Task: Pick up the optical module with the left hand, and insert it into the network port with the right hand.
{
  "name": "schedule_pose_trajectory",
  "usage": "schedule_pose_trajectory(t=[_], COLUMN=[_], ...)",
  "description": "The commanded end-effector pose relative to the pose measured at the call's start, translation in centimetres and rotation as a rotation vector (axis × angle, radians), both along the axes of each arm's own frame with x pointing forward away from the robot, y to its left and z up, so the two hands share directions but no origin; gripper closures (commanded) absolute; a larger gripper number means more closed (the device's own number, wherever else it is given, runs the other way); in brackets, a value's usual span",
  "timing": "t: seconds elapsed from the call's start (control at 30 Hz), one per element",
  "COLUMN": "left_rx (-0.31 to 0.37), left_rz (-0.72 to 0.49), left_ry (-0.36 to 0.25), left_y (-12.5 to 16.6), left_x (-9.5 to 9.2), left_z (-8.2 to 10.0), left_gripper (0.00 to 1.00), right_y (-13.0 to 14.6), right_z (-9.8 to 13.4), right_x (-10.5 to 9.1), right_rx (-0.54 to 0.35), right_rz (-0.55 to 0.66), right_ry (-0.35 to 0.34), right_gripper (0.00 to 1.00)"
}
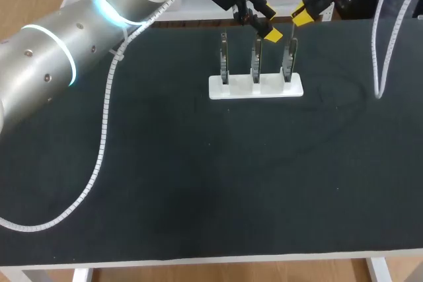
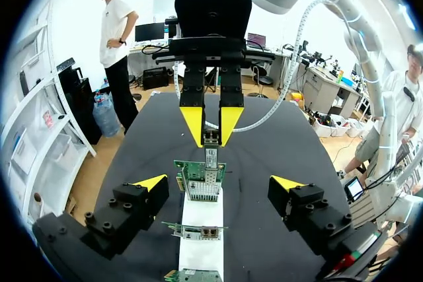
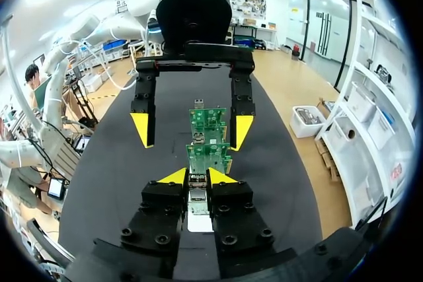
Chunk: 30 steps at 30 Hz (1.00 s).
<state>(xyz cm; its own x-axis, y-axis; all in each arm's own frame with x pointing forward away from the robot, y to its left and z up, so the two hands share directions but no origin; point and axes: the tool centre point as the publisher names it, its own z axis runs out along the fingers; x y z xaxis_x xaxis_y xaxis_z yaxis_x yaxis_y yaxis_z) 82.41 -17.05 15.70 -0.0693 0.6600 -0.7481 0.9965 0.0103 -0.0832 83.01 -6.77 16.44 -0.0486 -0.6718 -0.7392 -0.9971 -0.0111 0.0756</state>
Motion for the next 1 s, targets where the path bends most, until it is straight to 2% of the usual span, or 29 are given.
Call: schedule_pose_trajectory(t=[0.03, 0.07, 0.1, 0.5, 0.83, 1.0], left_rx=[0.001, 0.001, 0.001, 0.001, 0.001, 0.001], left_rz=[-0.005, -0.005, -0.005, -0.005, -0.005, -0.005], left_ry=[0.002, 0.002, 0.002, 0.002, 0.002, 0.002], left_y=[0.0, 0.0, 0.0, 0.0, 0.0, 0.0], left_x=[0.3, 0.3, 0.3, 0.3, 0.3, 0.3], left_z=[0.0, 0.0, 0.0, 0.0, 0.0, 0.0], left_gripper=[0.00, 0.00, 0.00, 0.00, 0.00, 0.00], right_y=[0.1, 0.1, 0.2, 0.1, -1.0, -1.9], right_z=[0.0, 0.1, 0.1, 0.4, 1.6, 1.9], right_x=[0.1, 0.2, 0.2, 0.3, 0.5, 0.2], right_rx=[-0.003, -0.004, -0.004, -0.004, 0.072, 0.082], right_rz=[0.002, 0.002, 0.002, -0.009, -0.080, -0.090], right_ry=[0.004, 0.004, 0.004, -0.006, 0.008, 0.005], right_gripper=[0.51, 0.15, 0.00, 0.00, 0.00, 0.00])
